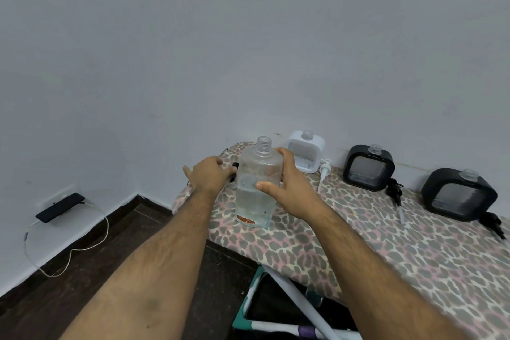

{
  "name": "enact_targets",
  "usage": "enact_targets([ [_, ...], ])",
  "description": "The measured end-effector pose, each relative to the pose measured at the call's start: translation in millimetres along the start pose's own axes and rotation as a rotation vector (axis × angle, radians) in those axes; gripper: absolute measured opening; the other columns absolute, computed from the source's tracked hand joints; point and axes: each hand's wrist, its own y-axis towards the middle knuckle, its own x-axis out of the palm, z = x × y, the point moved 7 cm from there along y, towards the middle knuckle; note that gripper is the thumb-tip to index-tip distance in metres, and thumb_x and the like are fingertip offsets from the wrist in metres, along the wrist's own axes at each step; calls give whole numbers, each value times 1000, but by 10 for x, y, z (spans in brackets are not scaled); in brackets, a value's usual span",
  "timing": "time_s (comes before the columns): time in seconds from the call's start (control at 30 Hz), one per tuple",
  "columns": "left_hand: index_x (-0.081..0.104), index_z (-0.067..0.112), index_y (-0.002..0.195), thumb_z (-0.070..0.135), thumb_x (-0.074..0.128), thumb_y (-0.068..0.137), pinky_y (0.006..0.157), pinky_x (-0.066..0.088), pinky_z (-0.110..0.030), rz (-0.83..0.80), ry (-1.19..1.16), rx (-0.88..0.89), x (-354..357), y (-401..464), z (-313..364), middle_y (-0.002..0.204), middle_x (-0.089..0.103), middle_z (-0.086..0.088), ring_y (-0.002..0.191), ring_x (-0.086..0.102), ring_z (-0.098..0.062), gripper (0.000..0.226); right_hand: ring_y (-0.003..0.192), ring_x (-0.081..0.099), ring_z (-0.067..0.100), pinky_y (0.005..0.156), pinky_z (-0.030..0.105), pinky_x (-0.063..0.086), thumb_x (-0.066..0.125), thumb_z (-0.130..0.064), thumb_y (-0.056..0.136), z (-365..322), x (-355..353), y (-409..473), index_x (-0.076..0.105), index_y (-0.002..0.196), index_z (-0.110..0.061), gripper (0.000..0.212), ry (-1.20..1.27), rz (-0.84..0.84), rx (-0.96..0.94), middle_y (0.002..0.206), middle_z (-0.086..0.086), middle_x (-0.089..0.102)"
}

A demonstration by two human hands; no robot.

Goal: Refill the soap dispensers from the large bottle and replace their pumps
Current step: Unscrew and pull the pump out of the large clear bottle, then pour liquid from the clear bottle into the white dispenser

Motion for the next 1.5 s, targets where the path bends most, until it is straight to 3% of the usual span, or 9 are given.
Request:
enact_targets([
  [0.17, 75, 18, 90, 38, 67, 89, 80, 53, -30, -11, -522, 102, -269, -208, 187, 84, 72, 9, 91, 69, -18, 21, 112, 50, 5, 75, 3, 33, 73, -30, 87, -59, -14, -23, 20, 147, -24, 80, -25, 0, 3, 127, -15, 43],
  [0.37, 73, 16, 90, 38, 57, 98, 76, 61, -37, -70, -929, 84, -451, -643, 171, 89, 75, -1, 91, 72, -18, 28, 131, 49, 25, 98, 29, 41, 73, -24, 88, -138, 9, -51, 7, 155, -19, 94, -36, -16, 67, 143, 2, 46],
  [0.53, 70, 20, 79, 41, 56, 97, 65, 58, -37, 170, -920, 130, -682, -1167, 87, 64, 67, 4, 65, 65, -16, 32, 141, 39, 26, 114, 43, 36, 76, -24, 86, -157, 29, -136, -14, 157, -20, 114, 5, -26, 112, 161, 8, 28],
  [0.67, 69, 16, 78, 38, 59, 96, 56, 57, -29, 46, -926, 260, -618, -1547, 323, 62, 66, -1, 58, 64, -14, 30, 125, 53, 23, 102, 43, 48, 78, -24, 85, -24, -110, -256, -3, 158, -27, 109, 143, -4, 166, 149, 9, 42],
  [0.8, 71, 19, 86, 35, 62, 94, 62, 57, -30, -180, -877, 374, -309, -1837, 687, 77, 73, 1, 71, 71, -15, 20, 108, 56, 16, 72, 24, 49, 76, -35, 85, 246, -449, -433, 34, 149, -24, 78, 85, 107, 209, 133, 4, 51],
  [0.9, 73, 28, 92, 47, 63, 87, 69, 59, -33, -300, -900, 382, -80, -1968, 995, 90, 75, 3, 84, 72, -15, 22, 103, 60, 16, 75, 32, 55, 74, -33, 86, 483, -723, -568, 50, 135, -20, 56, 107, 208, 260, 124, 4, 57],
  [1.1, 63, 27, 123, 44, 65, 91, 90, 52, -22, -368, -884, 314, 397, -1816, 1473, 112, 68, 16, 107, 63, 0, 37, 98, 64, 18, 87, 46, 57, 73, -26, 86, 858, -1111, -636, 57, 123, -18, 40, 145, 311, 329, 112, 3, 63],
  [1.27, 45, 17, 144, 47, 56, 96, 106, 43, -38, -274, -854, 132, 646, -1304, 1622, 140, 52, 1, 127, 49, -14, 58, 98, 62, 13, 80, 35, 57, 70, -20, 89, 1093, -1207, -346, 54, 124, -19, 39, 134, 337, 339, 123, 2, 59],
  [1.5, 43, 14, 143, 46, 48, 100, 75, 39, -11, -107, -898, 14, 914, -654, 1721, 123, 50, 5, 108, 48, -9, 54, 106, 51, 13, 70, 18, 48, 68, -9, 89, 1252, -1143, 322, 42, 144, -18, 62, 117, 304, 313, 142, 8, 49],
])
